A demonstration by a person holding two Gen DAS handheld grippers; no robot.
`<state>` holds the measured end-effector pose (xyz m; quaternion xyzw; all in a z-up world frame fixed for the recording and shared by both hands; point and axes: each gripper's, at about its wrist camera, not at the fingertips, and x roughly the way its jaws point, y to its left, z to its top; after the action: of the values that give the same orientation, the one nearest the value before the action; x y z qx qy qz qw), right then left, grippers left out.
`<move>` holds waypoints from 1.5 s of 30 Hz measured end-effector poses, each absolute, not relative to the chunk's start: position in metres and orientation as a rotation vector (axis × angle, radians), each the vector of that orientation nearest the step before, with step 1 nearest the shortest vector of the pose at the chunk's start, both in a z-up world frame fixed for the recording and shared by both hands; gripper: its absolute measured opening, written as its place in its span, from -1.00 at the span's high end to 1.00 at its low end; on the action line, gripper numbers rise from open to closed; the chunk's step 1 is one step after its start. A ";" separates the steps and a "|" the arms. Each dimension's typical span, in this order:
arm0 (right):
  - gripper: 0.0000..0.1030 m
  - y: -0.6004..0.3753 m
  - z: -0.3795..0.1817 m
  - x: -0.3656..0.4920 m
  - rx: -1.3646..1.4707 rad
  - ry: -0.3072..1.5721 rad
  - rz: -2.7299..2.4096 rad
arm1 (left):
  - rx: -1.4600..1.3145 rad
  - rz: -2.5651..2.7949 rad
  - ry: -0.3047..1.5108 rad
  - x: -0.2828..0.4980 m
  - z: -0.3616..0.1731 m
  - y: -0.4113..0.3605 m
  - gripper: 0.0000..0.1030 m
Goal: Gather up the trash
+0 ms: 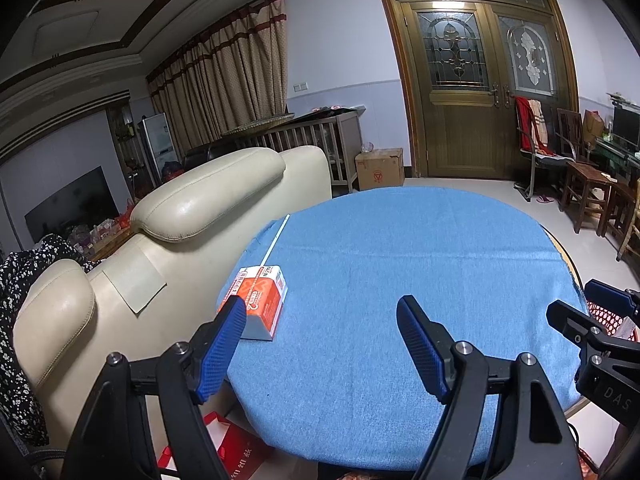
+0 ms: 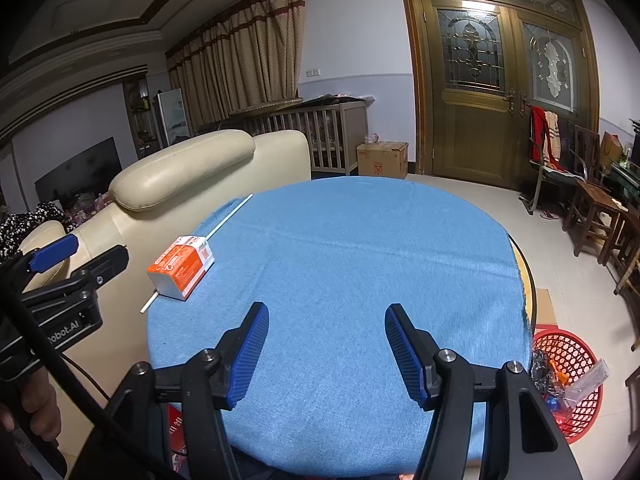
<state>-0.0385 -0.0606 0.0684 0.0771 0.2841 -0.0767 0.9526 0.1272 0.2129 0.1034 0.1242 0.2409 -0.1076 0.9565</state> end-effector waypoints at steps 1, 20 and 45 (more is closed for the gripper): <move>-0.25 -0.060 0.068 -0.038 0.157 0.578 -0.156 | 0.253 -0.217 0.490 0.127 0.103 0.213 -0.52; -0.25 -0.065 0.064 -0.039 0.170 0.585 -0.158 | 0.256 -0.221 0.497 0.125 0.101 0.209 -0.52; -0.25 -0.080 0.057 -0.024 0.181 0.614 -0.178 | 0.269 -0.246 0.525 0.138 0.093 0.190 -0.52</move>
<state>-0.0245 -0.0802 0.0565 0.0889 0.3016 -0.0874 0.9453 0.1381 0.1902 0.0935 0.1322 0.2581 -0.1208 0.9494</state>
